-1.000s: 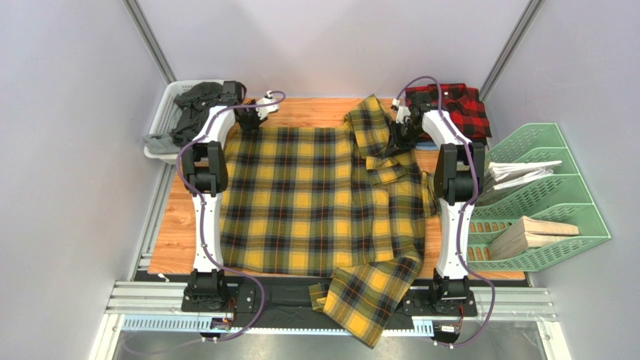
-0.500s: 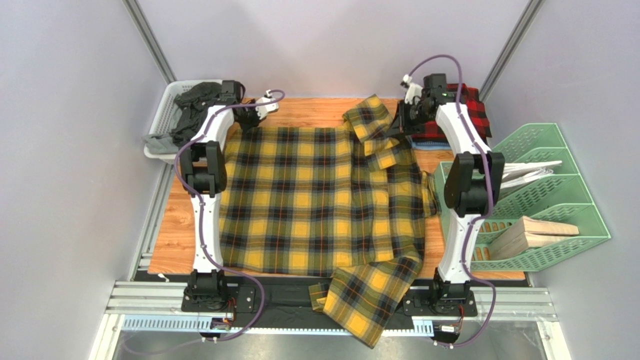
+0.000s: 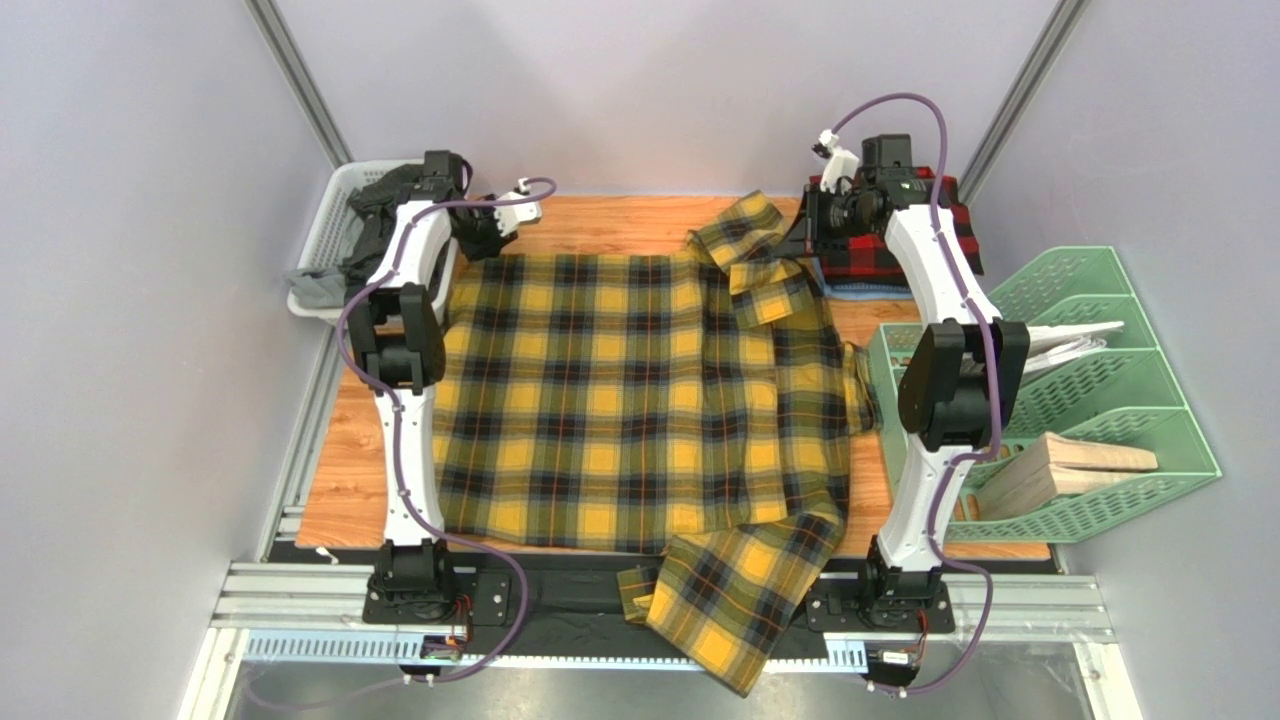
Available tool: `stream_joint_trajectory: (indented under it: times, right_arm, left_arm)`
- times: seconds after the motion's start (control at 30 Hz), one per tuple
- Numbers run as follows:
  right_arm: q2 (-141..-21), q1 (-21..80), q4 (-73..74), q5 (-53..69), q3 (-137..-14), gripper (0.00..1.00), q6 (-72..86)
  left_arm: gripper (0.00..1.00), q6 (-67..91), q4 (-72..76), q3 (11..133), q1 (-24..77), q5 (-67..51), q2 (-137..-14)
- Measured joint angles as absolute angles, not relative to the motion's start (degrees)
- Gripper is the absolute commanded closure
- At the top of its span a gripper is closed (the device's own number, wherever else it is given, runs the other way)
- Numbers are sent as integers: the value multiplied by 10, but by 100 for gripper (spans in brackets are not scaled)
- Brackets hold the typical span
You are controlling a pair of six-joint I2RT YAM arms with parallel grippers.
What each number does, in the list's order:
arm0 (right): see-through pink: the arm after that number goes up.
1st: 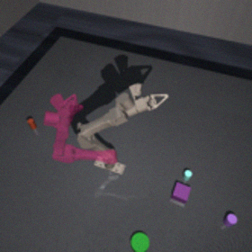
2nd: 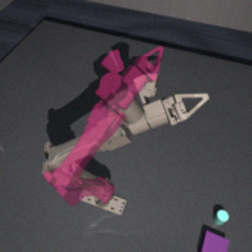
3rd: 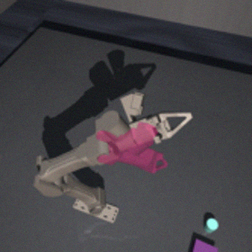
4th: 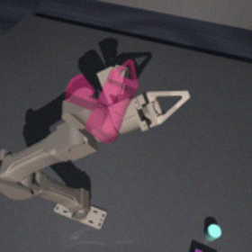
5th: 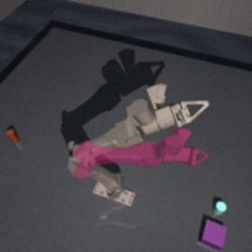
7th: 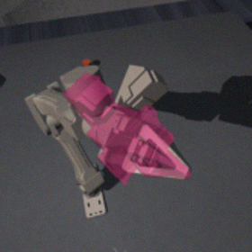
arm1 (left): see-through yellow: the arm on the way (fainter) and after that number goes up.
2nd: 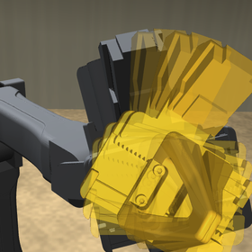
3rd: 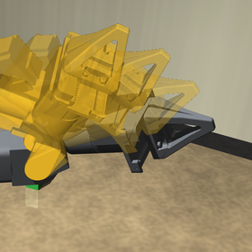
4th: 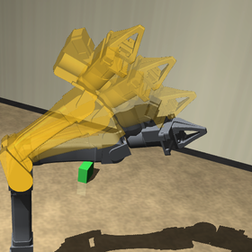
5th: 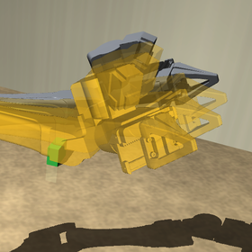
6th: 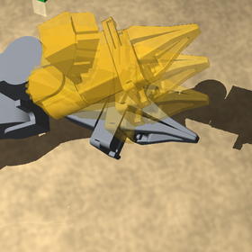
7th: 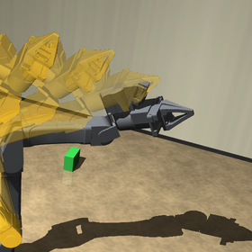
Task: Fold and stack the long sleeve shirts
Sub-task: Fold the shirt
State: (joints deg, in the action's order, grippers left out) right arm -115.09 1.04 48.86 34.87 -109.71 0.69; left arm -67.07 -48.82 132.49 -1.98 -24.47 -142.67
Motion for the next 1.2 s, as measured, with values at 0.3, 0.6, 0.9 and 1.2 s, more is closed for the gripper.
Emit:
stream_joint_trajectory:
  times: [0.3,0.6,0.9,1.2]
  right_arm:
    - [-1151,10,488,355,-1097,100,11]
    - [-1146,10,488,355,-1092,100,13]
    - [-1134,10,489,356,-1088,100,22]
    - [-1046,10,486,366,-1060,100,36]
  left_arm:
    - [73,-677,-486,1337,-22,-232,-1463]
    - [97,-691,-493,1339,-26,-235,-1472]
    - [100,-686,-500,1340,-27,-249,-1472]
    - [100,-658,-476,1296,-27,-276,-1412]
